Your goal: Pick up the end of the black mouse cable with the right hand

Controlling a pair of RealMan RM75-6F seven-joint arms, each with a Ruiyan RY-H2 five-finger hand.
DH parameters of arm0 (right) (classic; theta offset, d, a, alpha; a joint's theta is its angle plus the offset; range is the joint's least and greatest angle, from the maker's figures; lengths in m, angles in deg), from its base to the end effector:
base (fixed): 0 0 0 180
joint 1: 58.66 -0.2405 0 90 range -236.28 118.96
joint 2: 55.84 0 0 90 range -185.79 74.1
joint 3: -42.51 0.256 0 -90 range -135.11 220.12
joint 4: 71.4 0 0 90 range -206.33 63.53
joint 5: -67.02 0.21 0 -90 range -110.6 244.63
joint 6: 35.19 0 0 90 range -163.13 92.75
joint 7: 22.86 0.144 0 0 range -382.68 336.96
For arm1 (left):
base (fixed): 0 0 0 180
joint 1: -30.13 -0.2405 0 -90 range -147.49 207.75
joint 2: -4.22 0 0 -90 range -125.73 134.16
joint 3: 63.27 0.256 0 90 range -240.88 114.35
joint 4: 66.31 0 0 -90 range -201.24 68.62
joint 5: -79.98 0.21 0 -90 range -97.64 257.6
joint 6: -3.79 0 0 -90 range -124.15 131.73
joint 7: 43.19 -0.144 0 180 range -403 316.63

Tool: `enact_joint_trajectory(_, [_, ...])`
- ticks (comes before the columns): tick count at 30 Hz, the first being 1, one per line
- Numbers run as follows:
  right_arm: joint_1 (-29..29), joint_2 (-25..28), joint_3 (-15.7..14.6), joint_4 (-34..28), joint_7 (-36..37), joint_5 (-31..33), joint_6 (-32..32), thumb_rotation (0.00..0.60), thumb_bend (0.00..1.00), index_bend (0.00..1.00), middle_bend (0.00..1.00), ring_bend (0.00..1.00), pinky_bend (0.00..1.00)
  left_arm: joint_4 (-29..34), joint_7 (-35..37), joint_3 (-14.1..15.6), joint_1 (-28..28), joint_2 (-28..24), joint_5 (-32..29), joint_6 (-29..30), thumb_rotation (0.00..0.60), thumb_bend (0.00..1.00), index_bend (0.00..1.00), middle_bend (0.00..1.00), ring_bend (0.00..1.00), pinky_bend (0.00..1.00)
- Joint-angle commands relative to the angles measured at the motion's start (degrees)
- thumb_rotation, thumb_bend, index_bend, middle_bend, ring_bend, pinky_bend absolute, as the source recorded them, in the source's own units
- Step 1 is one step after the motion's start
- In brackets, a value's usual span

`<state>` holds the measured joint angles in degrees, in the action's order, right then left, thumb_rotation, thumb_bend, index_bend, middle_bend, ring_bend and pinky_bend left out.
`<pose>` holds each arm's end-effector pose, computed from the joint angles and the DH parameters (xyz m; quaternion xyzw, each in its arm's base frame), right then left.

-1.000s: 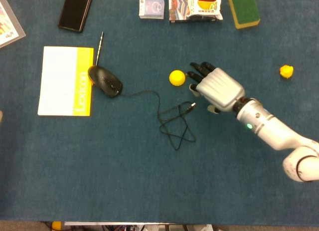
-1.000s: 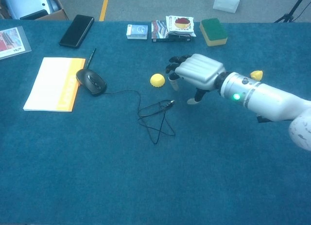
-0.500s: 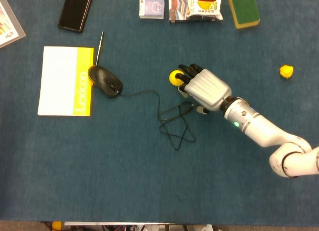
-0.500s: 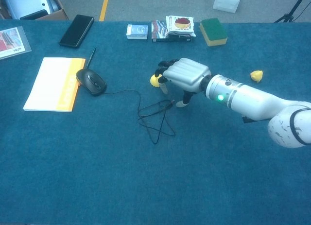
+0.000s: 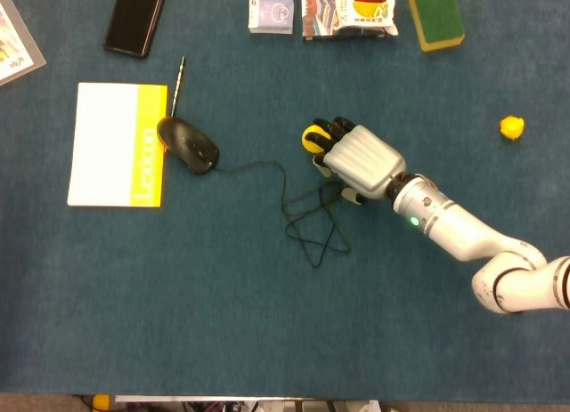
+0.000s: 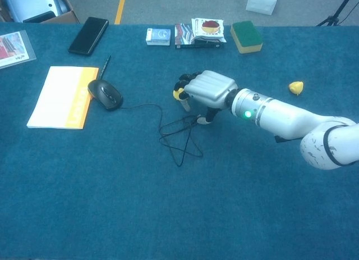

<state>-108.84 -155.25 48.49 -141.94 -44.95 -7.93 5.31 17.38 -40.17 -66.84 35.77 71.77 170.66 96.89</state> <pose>-0.1215 -0.3336 -0.1009 0.8752 -0.2444 0.2776 0.3119 -0.3119 0.1876 0.1688 -0.5954 -0.3098 -0.4419 0.5952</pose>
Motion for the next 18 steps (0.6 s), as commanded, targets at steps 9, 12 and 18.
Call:
enact_joint_trajectory(9, [-0.51,-0.13,-0.67,0.38,-0.47,1.16,-0.59,0.6,0.24,0.48,0.15,0.0,0.15,0.15,0.12,-0.12,-0.04,-0.15,0.0,-0.06,0.6,0.23,0.49,0.34,0.2,0.35])
enact_joint_trajectory(12, [-0.61,0.13,-0.91,0.03,-0.95,1.55,-0.69,0.6,0.25,0.49,0.14,0.0,0.15,0.18,0.1,-0.14,-0.05,-0.15,0.04,-0.04,0.6,0.23,0.49,0.34,0.2,0.35])
enact_joint_trajectory(18, [-0.71,0.15,-1.28,-0.33,-1.53,1.99,-0.56,0.6,0.26,0.54,0.14,0.0,0.15,0.16,-0.01,-0.14,-0.07,-0.12,0.11,-0.04,0.6,0.23,0.49,0.34,0.2,0.35])
